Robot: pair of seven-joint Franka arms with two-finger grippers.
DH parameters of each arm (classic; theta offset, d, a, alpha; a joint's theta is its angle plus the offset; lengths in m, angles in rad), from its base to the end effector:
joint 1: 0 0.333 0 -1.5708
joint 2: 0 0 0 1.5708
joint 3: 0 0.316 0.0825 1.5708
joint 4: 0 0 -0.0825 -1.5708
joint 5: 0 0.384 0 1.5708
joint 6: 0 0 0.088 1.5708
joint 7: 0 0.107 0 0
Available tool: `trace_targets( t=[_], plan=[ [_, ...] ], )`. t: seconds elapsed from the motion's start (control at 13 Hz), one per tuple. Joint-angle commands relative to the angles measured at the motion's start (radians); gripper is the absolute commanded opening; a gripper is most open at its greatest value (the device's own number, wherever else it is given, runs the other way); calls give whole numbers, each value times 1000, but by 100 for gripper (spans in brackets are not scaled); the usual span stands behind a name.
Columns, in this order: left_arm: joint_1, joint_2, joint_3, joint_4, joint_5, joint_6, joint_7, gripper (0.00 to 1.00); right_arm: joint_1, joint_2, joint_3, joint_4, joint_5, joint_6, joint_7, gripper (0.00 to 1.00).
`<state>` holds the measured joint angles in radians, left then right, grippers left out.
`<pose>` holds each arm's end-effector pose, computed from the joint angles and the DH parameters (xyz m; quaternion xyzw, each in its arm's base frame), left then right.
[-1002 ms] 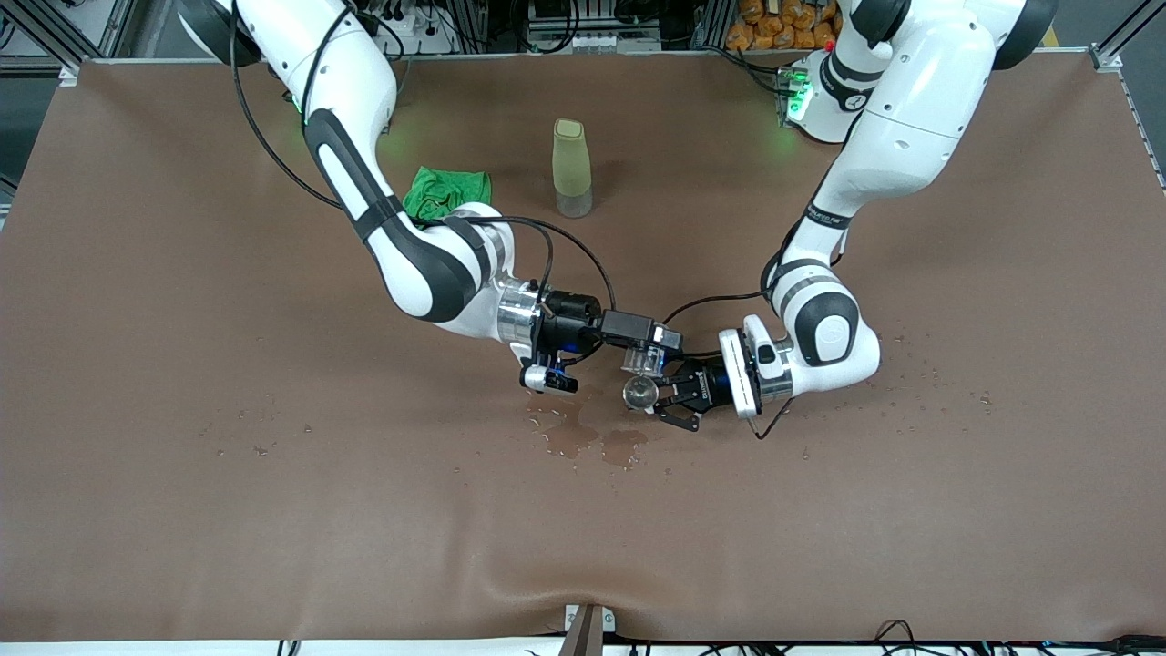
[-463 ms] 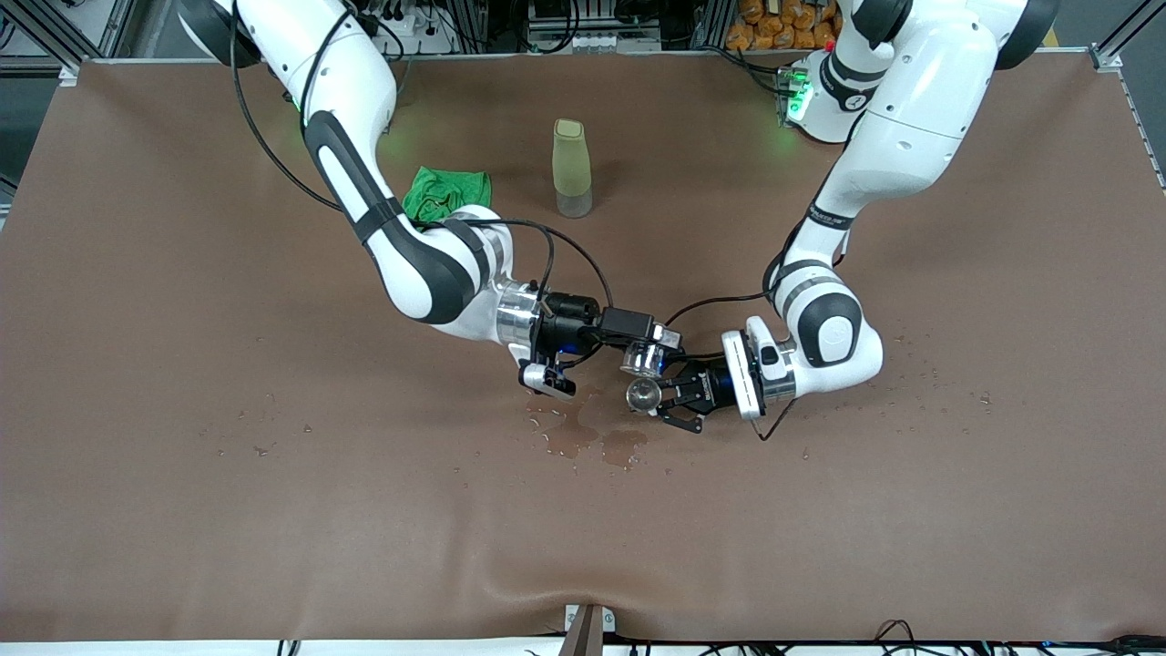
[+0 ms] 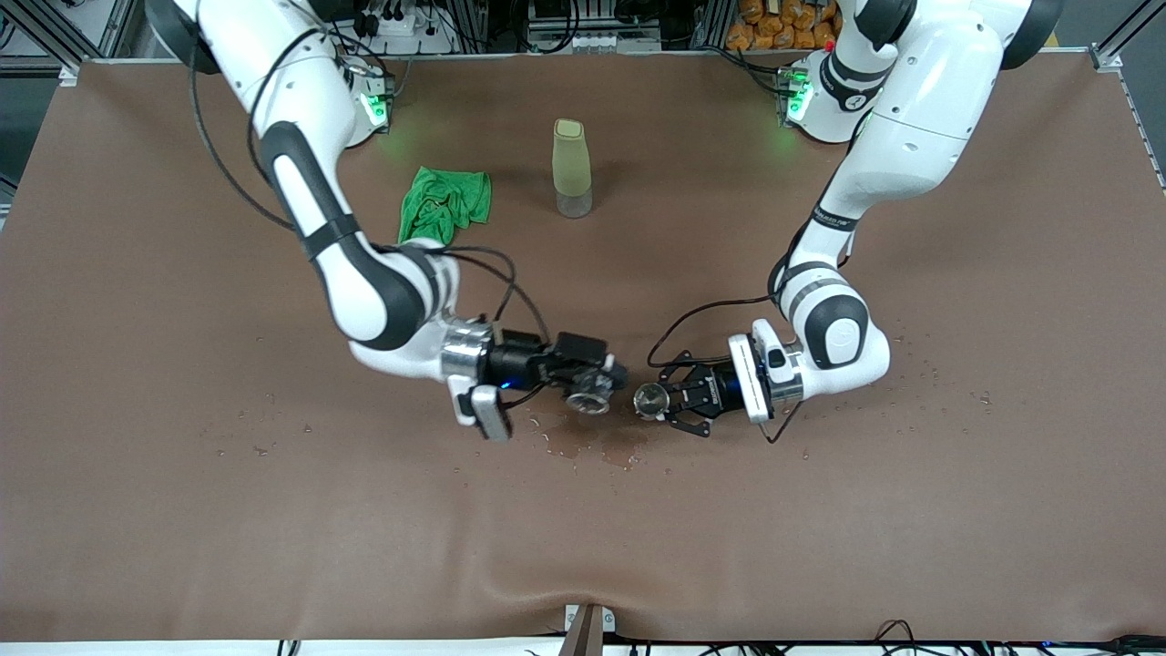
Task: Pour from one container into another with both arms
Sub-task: 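Turn the beaker upright with the right gripper while the left gripper draws back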
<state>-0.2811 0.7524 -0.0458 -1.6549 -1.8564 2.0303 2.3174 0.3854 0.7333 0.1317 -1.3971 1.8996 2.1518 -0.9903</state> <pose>0.6392 -0.2699 0.1967 0.6115 -0.4386 0.4808 0.4499 0.6555 0.3890 0.3264 -0.7021 -0.0463 -0.1667 0.6907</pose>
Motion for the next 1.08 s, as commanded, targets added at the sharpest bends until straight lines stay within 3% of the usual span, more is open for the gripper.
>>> trace_targets(
  t=[0.0, 0.69, 1.0],
  plan=[
    [52, 4, -6, 4, 83, -25, -15, 0, -81, 0, 16, -7, -190, -61, -22, 0],
    [318, 2, -6, -42, 442, -289, 13, 0, -486, 12, 14, -111, -690, -390, -379, 0],
    [420, 10, -6, -49, 571, -357, 66, 0, -687, 40, 14, -108, -879, -420, -589, 0]
  ],
)
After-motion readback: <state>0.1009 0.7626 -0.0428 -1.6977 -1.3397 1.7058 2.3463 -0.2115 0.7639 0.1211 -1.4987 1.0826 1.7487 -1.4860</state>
